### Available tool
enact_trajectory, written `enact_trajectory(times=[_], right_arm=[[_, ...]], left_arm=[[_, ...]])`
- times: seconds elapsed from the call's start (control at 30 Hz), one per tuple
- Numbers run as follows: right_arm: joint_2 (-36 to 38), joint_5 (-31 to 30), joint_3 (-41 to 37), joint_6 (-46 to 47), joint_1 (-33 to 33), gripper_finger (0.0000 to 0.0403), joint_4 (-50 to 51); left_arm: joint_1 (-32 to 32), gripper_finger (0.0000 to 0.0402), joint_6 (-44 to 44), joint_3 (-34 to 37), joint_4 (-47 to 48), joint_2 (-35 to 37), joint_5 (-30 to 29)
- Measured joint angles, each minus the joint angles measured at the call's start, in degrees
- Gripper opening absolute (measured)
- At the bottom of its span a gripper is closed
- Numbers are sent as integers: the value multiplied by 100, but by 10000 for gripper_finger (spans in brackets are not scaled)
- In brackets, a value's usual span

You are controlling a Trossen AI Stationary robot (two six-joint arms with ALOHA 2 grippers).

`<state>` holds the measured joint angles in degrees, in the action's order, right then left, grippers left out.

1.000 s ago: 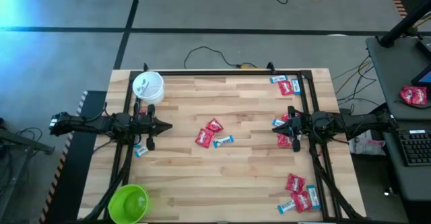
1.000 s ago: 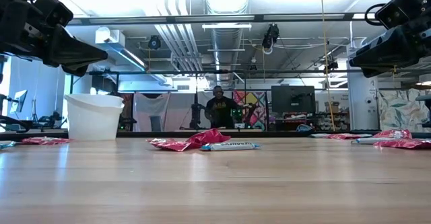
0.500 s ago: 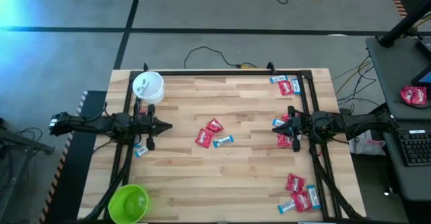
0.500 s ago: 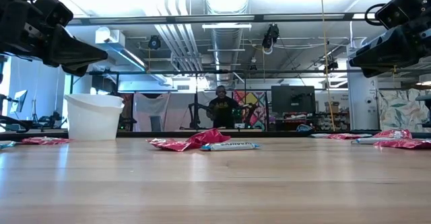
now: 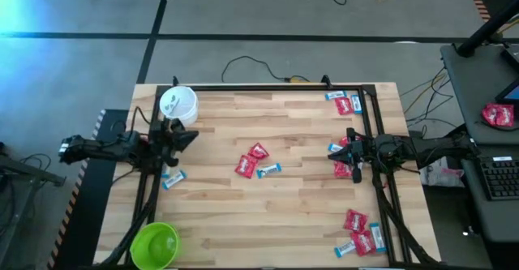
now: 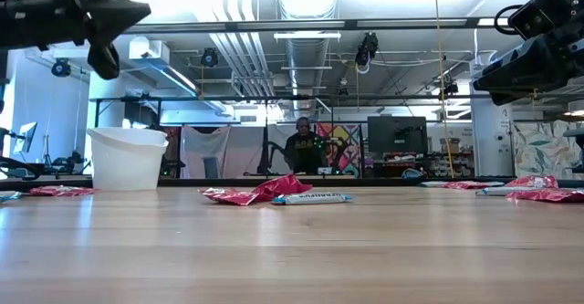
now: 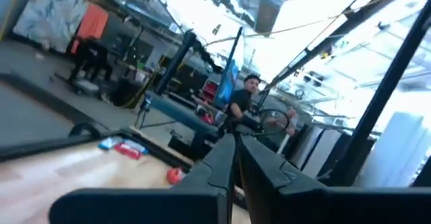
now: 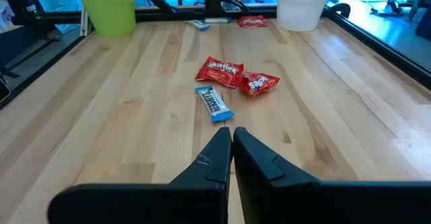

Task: Sort candy by brand, put in halloween buckets
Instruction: Put the red candy into the white bucket

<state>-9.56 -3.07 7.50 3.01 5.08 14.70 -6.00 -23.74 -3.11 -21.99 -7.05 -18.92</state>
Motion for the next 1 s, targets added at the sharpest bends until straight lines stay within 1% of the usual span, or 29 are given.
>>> enact_trajectory(times=[0.1,0.37,0.53,0.73,0.87,1.0], right_arm=[[0,0,1,0,1,9,0],[0,0,-1,0,1,9,2],[0,0,-1,0,0,9,0],[0,0,1,0,0,9,0],[0,0,-1,0,1,9,0],[0,0,-1,0,0,9,0]], left_arm=[[-2,6,266,55,62,-63,177],[-7,6,208,175,170,-619,243],[-7,6,-483,177,152,-1175,258],[-7,8,-660,175,152,-1754,258],[2,31,-687,177,153,-2065,216],[28,81,-706,176,335,-2387,-38]])
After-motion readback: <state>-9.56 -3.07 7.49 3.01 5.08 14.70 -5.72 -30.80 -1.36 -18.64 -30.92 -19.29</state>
